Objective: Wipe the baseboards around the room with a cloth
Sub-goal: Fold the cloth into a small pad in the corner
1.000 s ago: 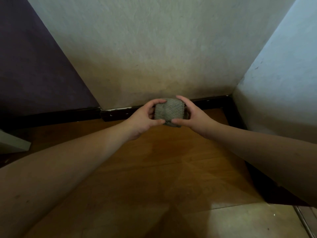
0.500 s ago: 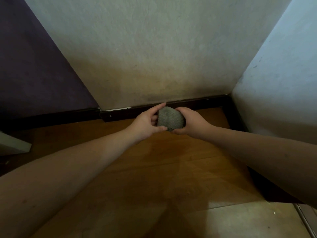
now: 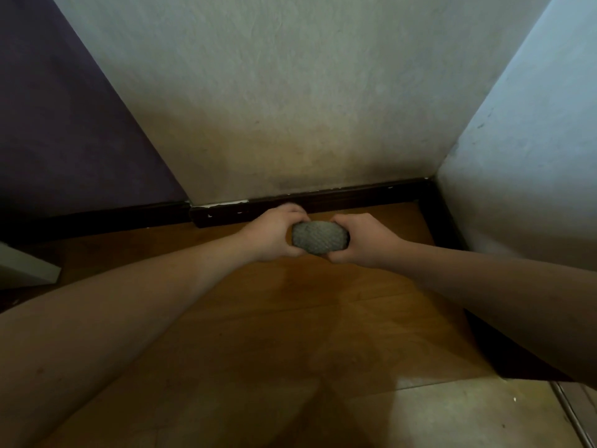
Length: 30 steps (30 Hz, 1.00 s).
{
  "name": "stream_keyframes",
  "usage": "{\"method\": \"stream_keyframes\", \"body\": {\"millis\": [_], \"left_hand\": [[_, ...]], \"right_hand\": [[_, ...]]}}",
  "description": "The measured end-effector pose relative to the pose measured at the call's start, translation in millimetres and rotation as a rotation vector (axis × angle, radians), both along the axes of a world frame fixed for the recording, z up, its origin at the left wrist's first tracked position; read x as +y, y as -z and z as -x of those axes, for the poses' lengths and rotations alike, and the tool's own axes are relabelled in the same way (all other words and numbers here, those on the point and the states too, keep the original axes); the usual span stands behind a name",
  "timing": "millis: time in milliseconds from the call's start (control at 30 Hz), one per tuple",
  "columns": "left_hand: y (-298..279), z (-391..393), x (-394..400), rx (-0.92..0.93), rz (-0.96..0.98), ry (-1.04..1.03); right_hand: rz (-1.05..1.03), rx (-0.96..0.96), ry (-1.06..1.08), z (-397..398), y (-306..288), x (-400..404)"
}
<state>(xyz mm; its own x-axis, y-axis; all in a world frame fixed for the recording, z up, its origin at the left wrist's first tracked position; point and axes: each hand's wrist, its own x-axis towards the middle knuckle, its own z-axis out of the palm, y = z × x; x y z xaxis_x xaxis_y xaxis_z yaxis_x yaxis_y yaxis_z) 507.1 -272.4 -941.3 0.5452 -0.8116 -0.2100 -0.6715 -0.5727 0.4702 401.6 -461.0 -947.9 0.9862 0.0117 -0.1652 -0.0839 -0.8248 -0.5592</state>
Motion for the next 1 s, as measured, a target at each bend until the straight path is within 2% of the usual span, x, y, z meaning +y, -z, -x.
{"method": "stream_keyframes", "body": {"millis": [167,333,533,700,833,1000], "left_hand": [[-13.2,7.8,-2.2,0.059,0.003,0.119],[-21.0,3.9,-3.3,0.133,-0.011,0.154],[-22.1,-0.8,-0.6,0.184,-0.018,0.031],[-19.3,1.6,6.2,0.472,0.089,-0.118],[-23.0,-0.3,8.5,0.632,0.127,-0.14],[-30.9,-1.3,6.8,0.596,0.122,-0.124]], "right_hand": [[0.073,0.051,-0.095,4.7,-8.3,-9.4],[0.031,0.077,-0.104,7.5,-6.1,-16.1],[-0.206,0.09,-0.035,10.5,-3.5,-9.5],[-0.423,0.093,0.084,10.0,-1.5,-4.9],[-0.449,0.11,0.071,7.5,-14.2,-5.0],[-0.538,0.137,0.072,9.8,-20.6,-5.2]]}}
